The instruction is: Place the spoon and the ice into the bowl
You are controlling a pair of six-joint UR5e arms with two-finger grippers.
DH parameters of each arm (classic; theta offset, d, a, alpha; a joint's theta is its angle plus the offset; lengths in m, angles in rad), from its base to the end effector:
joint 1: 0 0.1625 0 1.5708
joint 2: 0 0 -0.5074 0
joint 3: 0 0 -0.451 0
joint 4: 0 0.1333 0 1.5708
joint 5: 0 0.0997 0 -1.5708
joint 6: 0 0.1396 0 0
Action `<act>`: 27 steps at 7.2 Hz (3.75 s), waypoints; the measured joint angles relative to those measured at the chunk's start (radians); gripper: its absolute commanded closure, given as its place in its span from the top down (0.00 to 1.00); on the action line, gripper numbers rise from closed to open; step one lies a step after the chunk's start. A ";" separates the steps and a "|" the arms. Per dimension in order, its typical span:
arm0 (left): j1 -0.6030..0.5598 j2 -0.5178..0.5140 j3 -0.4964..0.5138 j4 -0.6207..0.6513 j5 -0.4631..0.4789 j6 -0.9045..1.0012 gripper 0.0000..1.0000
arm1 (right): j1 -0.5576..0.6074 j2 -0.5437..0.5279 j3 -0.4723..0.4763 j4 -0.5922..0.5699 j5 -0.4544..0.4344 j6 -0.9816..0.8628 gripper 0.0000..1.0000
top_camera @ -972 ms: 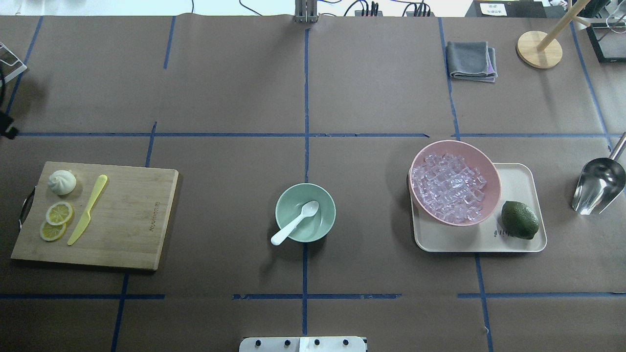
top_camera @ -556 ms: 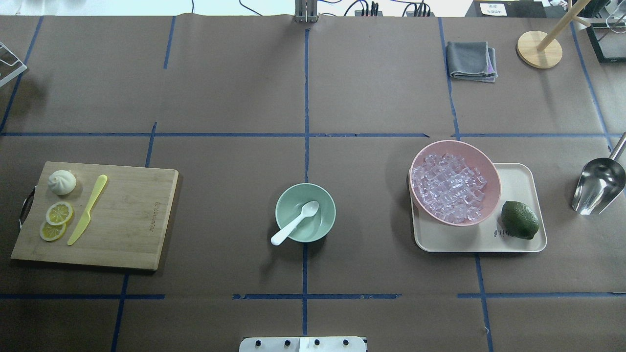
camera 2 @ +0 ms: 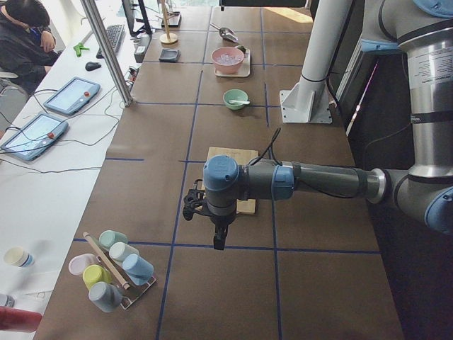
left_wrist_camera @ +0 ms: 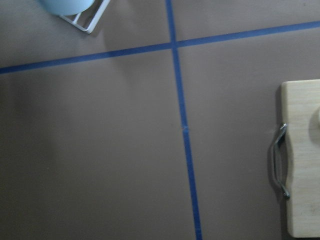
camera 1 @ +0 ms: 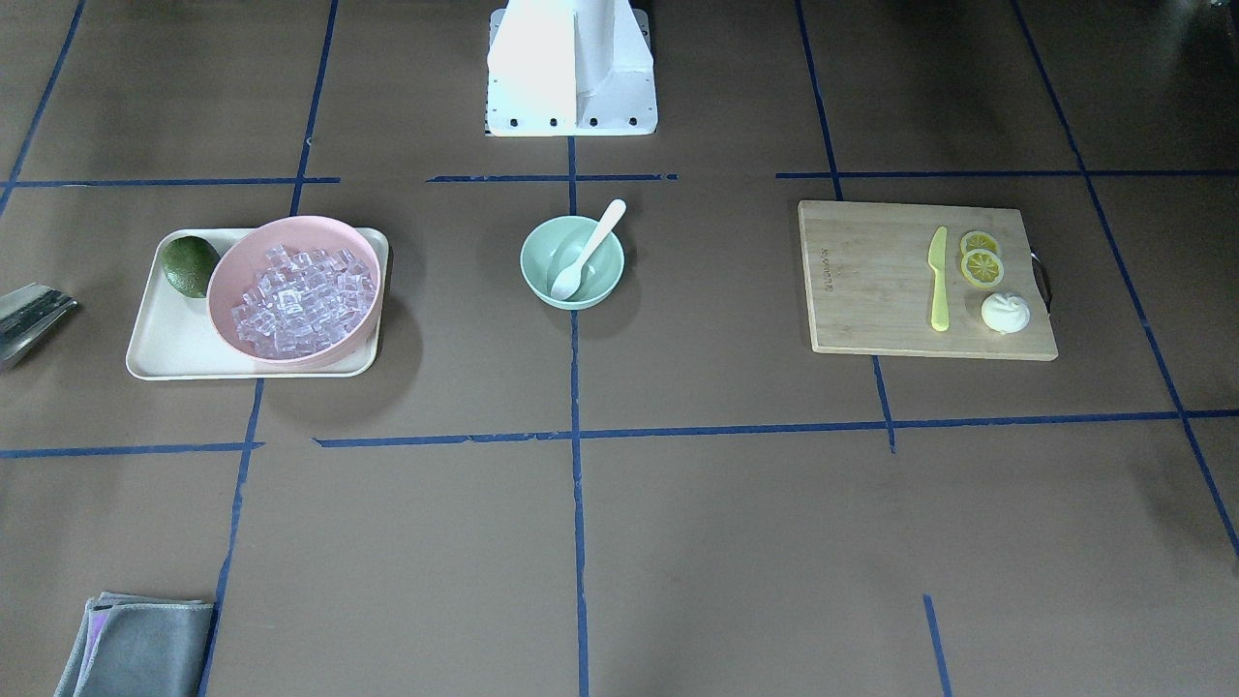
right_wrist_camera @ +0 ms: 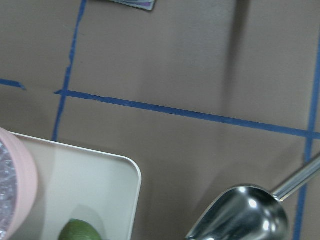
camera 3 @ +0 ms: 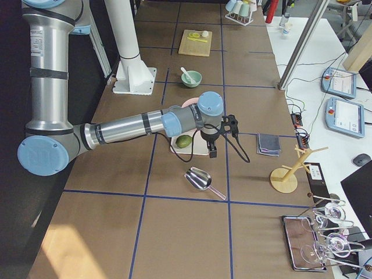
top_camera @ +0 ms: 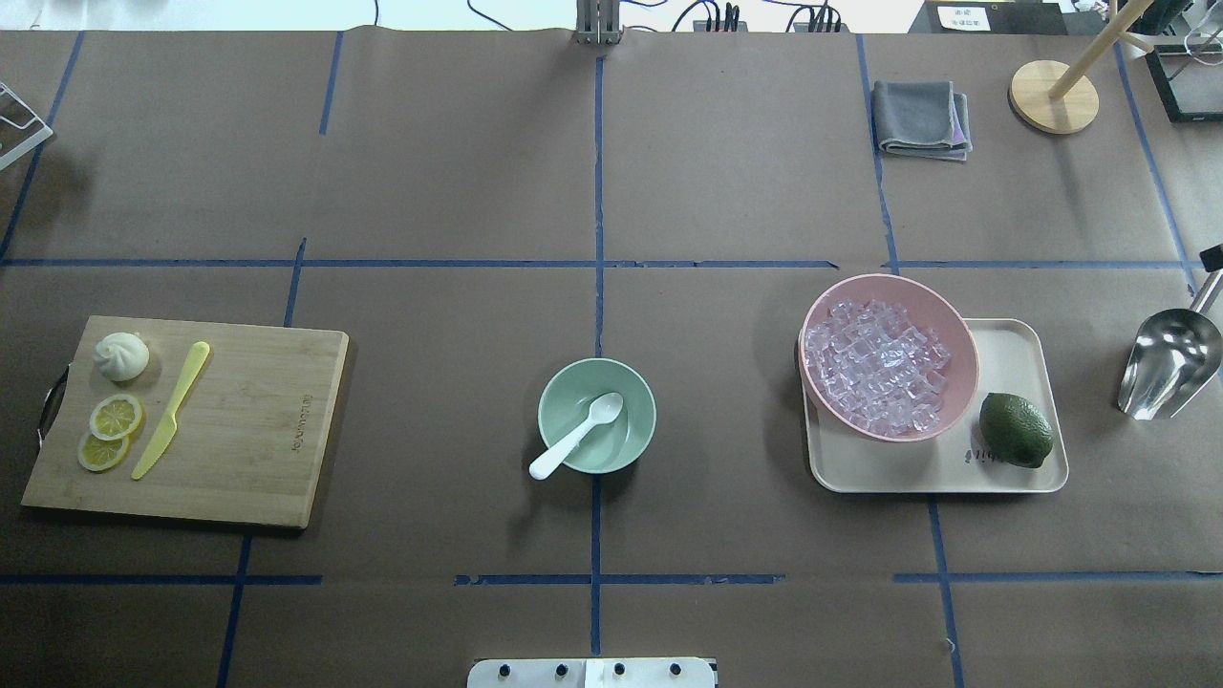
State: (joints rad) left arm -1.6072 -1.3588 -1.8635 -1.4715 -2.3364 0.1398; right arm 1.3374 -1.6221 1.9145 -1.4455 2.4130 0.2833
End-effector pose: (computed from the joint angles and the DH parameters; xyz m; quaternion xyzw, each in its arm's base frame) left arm -0.0526 -0.4390 0.7247 0.0243 0.3728 0.0445 0.9265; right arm -0.0953 -0.5269 0.5837 0.0808 -0.4350 -0.0625 0.8946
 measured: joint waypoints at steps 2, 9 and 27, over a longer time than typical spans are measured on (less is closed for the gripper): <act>-0.004 0.027 -0.010 -0.002 -0.031 0.003 1.00 | -0.150 0.026 0.101 0.001 -0.071 0.151 1.00; -0.014 0.044 -0.023 -0.003 -0.049 0.004 1.00 | -0.577 0.184 0.108 0.002 -0.451 0.450 0.97; -0.027 0.067 -0.032 -0.003 -0.050 0.006 1.00 | -0.632 0.246 0.000 0.004 -0.457 0.454 0.00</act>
State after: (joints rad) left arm -1.6343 -1.2916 -1.8951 -1.4742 -2.3869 0.1456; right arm 0.7055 -1.3757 1.9147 -1.4419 1.9560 0.7373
